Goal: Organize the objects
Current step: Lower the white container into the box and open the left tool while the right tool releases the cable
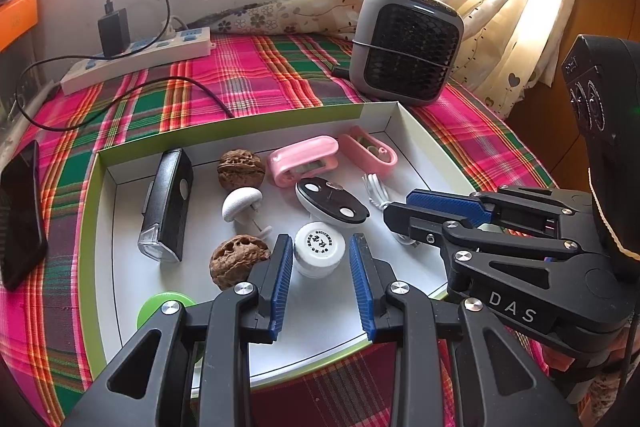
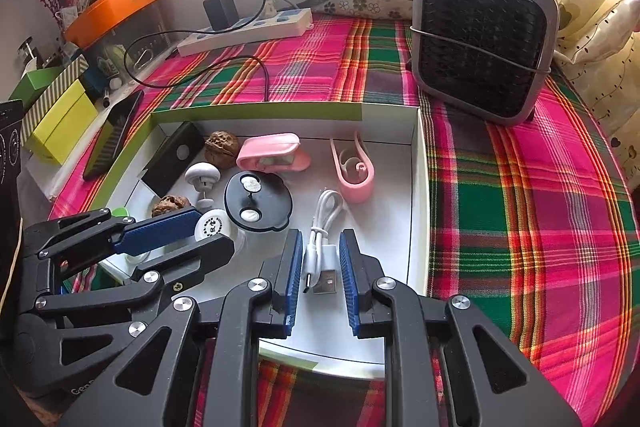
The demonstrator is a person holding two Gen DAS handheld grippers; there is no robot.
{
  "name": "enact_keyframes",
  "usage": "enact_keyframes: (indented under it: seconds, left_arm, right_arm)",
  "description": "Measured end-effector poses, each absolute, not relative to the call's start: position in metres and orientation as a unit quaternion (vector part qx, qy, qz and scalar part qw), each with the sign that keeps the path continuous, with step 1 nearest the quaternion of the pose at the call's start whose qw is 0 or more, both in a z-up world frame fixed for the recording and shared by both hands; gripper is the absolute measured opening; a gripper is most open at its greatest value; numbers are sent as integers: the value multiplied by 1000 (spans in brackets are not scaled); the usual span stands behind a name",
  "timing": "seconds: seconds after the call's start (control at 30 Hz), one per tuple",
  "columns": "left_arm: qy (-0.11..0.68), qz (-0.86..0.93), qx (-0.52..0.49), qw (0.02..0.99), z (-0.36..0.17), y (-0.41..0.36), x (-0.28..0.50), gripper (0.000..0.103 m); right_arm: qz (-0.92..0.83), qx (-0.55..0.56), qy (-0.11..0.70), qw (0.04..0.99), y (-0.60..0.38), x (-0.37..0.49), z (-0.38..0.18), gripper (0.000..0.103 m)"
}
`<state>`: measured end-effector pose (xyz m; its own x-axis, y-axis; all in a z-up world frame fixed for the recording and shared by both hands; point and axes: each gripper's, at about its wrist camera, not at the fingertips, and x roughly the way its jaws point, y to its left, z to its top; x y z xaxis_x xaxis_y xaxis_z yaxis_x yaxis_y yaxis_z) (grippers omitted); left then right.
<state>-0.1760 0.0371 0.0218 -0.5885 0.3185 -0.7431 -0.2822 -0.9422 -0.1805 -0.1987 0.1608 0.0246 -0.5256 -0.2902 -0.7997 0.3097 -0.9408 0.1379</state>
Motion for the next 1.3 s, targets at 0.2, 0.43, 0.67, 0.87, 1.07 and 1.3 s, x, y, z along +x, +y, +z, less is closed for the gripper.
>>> enact_keyframes:
  seconds: [0.2,0.43,0.67,0.87,1.07,1.3]
  left_arm:
    - [-19,891,-422,165,21,36,-177,27]
    - [-18,892,-424,155,21,34,-177,28]
    - [-21,893,-425,145,21,34,-174,29]
    - [-17,899,-418,132,26,31,-164,30]
    - [-23,907,-404,120,36,27,-151,31]
    - [-23,914,-390,110,45,27,-130,32]
  right_arm:
    - [-873,455,11,177,161,-199,25,23]
    - [-875,452,12,173,160,-198,26,32]
    - [-877,449,10,170,160,-196,26,35]
    - [-885,438,10,158,161,-188,29,42]
    - [-897,416,0,148,167,-174,42,49]
    - [-904,403,7,142,165,-155,49,49]
